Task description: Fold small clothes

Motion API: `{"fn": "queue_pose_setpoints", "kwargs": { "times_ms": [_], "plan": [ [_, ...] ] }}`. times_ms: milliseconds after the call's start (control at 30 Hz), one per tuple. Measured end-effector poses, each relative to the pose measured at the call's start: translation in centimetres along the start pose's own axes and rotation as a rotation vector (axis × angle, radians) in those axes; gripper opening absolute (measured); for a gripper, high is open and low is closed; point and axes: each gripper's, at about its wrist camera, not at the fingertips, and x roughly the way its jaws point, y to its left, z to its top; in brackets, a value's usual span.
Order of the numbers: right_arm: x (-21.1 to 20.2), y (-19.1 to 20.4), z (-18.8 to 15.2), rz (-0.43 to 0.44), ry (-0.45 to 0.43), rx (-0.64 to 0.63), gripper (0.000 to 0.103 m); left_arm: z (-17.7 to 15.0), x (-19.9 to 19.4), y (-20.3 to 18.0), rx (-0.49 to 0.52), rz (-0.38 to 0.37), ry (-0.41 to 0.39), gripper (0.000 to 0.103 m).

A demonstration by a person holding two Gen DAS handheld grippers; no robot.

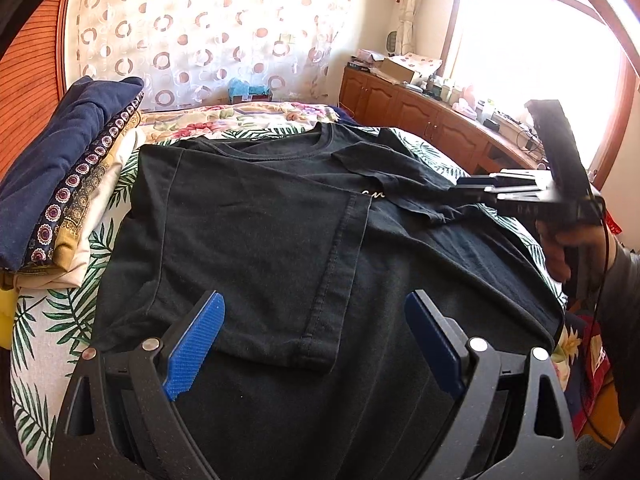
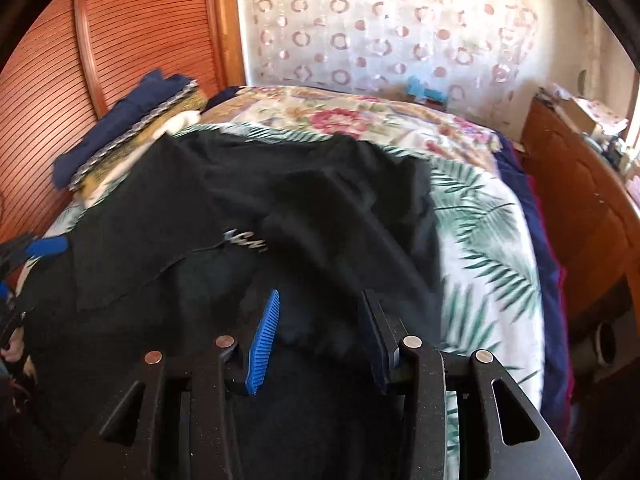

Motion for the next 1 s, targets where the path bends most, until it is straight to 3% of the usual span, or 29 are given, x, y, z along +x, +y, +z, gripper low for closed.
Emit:
{"fn": "queue_pose_setpoints", "kwargs": {
  "times_ms": [200, 333, 400, 567, 700, 933, 1000],
  "plan": [
    [2.6, 2.6, 0.5, 0.015, 0.043, -0.041, 0.041, -0.2, -0.3, 0.0, 0.008, 0.010, 0.001, 0.092],
    [4.6, 2.7, 0.4, -0.004, 0.080, -0.048, 0.023, -0.3, -0.4, 0.5, -0.006, 0.012, 0.001, 0.092],
    [4.2, 2.8, 0.3, -0.001, 0.062, -0.057, 0.003, -0.4, -0.4, 0.9, -0.013, 0.016, 0.002, 0.092],
    [1.0, 3.5, 0.4, 0.076, -0.001, -0.090, 0.003, -0.4, -0.6, 1.2, -0.023, 0.016, -0.007, 0.092],
    [-0.3, 4.1, -0.4, 0.128, 0.014, -0.104, 0.003, -0.3, -0.7, 1.1, -0.027, 0.018, -0.011, 0.092],
    [-0.8, 2.9, -1.3, 0.138, 0.012, -0.092, 0.007, -0.3, -0.9, 1.5, -0.031, 0.031, -0.016, 0.092],
    [-1.1, 2.6, -1.5, 0.123, -0.001, -0.079, 0.026, -0.2, -1.0, 1.8, -0.035, 0.036, -0.020, 0.092]
  ]
}}
